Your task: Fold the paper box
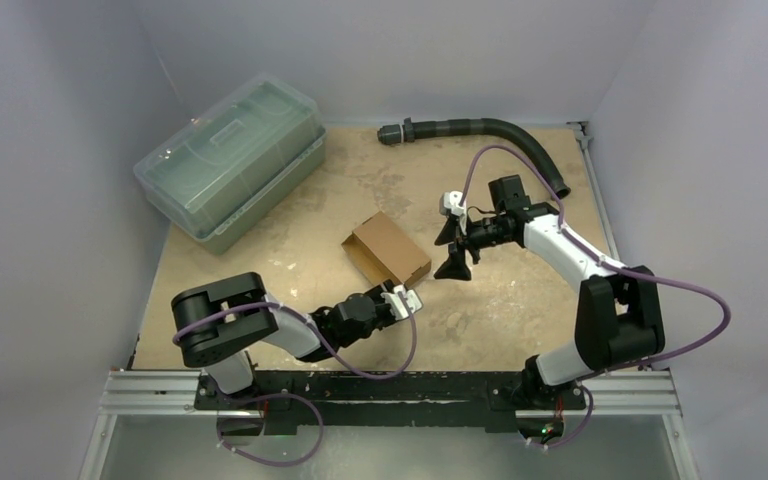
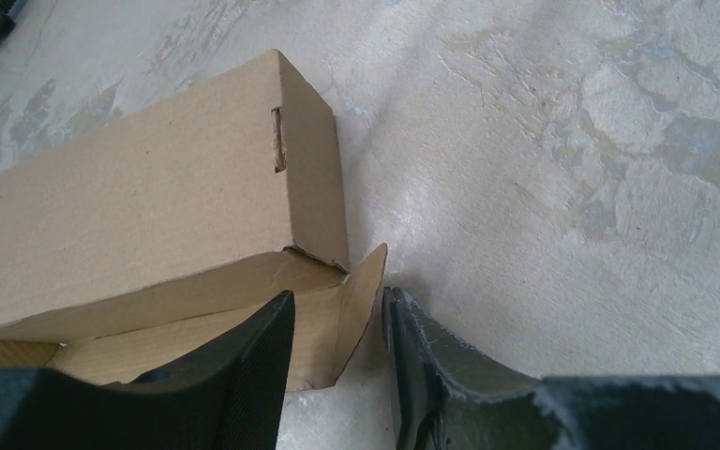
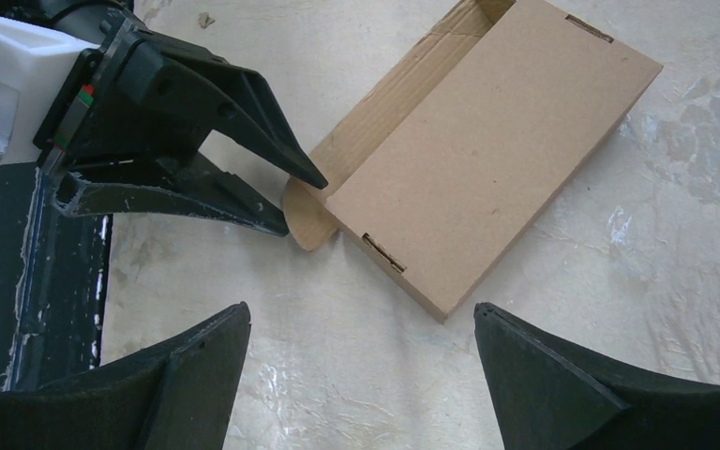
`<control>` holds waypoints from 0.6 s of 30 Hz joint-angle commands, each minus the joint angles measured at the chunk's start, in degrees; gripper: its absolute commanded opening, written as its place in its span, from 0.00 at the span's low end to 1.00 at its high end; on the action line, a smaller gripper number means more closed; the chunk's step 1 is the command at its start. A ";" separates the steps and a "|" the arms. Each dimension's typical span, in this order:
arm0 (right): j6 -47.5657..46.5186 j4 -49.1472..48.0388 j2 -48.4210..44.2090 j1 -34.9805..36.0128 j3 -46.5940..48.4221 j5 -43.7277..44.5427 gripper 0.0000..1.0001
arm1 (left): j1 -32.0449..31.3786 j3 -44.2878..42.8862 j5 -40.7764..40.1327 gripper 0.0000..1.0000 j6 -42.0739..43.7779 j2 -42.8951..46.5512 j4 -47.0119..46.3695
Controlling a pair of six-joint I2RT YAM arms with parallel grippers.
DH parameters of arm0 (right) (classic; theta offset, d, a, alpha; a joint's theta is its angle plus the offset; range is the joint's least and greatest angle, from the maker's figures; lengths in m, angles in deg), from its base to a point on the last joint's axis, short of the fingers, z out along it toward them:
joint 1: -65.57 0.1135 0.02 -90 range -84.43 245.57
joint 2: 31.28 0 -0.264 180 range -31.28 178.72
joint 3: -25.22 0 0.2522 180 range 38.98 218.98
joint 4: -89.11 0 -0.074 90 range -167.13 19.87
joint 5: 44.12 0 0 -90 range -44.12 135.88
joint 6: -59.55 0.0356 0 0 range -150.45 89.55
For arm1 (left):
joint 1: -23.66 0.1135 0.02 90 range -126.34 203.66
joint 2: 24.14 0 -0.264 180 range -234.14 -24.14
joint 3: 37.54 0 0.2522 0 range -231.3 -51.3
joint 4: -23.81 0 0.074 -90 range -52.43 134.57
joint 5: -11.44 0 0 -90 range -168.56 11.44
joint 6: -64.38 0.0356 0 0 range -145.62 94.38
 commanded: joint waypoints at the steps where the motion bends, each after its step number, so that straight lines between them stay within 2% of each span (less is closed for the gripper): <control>1: -1.74 1.31 0.76 0.35 2.65 -0.05 0.91 | -0.29 -1.59 -0.94 0.37 1.29 -0.88 -3.14; 9: -2.03 1.77 1.12 0.33 2.84 -0.08 0.91 | -0.29 -0.33 -3.64 0.13 -0.12 -0.46 -4.08; 13: -0.81 0.70 1.42 0.42 2.64 0.38 0.91 | -0.29 0.29 -4.24 0.06 -1.21 0.01 -4.10; 18: 13.90 -11.39 2.40 0.43 -0.17 4.24 0.90 | -0.29 1.63 -5.24 0.01 -2.27 0.27 -4.93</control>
